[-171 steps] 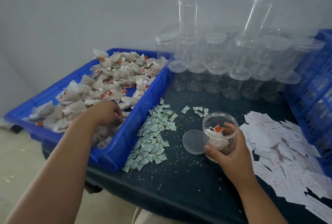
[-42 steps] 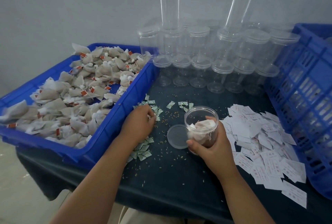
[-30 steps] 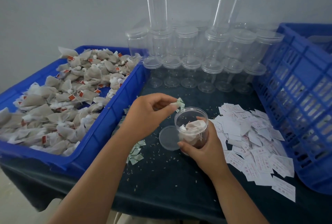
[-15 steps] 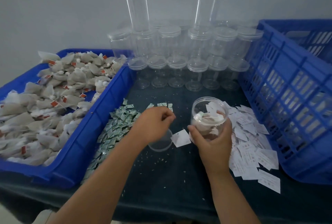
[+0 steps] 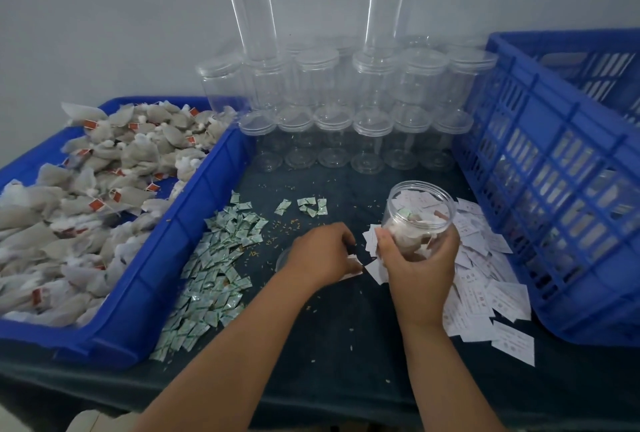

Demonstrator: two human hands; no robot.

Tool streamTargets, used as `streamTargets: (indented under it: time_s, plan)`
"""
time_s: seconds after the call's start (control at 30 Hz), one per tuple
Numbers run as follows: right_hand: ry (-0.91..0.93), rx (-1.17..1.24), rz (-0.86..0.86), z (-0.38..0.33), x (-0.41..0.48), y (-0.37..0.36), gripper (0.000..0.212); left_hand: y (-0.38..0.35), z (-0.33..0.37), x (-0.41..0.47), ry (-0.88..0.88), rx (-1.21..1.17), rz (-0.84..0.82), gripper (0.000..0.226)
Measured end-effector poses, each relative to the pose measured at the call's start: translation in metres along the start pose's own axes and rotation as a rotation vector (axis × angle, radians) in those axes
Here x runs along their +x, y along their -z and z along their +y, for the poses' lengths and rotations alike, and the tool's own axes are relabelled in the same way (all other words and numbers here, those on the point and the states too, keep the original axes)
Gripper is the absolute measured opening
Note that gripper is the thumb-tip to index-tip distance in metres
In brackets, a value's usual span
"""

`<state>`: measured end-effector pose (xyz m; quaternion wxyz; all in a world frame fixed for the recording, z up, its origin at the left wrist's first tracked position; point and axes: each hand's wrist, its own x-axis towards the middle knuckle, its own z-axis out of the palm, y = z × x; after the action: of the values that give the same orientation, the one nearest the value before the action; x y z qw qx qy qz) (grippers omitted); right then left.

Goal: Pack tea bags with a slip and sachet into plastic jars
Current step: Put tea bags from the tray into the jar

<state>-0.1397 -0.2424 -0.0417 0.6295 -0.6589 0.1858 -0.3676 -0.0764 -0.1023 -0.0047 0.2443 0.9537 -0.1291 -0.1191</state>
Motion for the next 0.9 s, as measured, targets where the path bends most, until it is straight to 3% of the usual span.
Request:
streamTargets:
  time_s: [0.13, 0.27, 0.37, 0.5, 0.7, 0.9]
  plan:
    - [0.002, -0.019, -0.028, 0.004, -0.001, -0.001, 0.097, 0.004, -0.005, 0.001, 0.013, 0.022, -0.041, 0.042]
    - [-0.019, -0.003, -0.043, 0.007, 0.000, -0.001, 0.099, 0.009, -0.009, 0.003, 0.026, 0.043, -0.022, 0.012]
    - [-0.028, -0.007, -0.044, 0.008, 0.000, -0.001, 0.099, 0.009, -0.011, 0.003, -0.002, 0.047, -0.015, 0.003]
    - [-0.031, -0.009, -0.053, 0.005, -0.002, -0.002, 0.093, 0.007, -0.013, 0.004, -0.050, 0.065, 0.041, 0.019]
    - [-0.020, 0.020, -0.106, 0.001, -0.004, -0.001, 0.087, 0.019, -0.014, 0.005, -0.051, -0.201, 0.226, 0.018]
    - [0.006, 0.038, -0.125, -0.002, -0.004, -0.001, 0.090, 0.018, -0.014, 0.004, -0.013, -0.503, 0.248, 0.024]
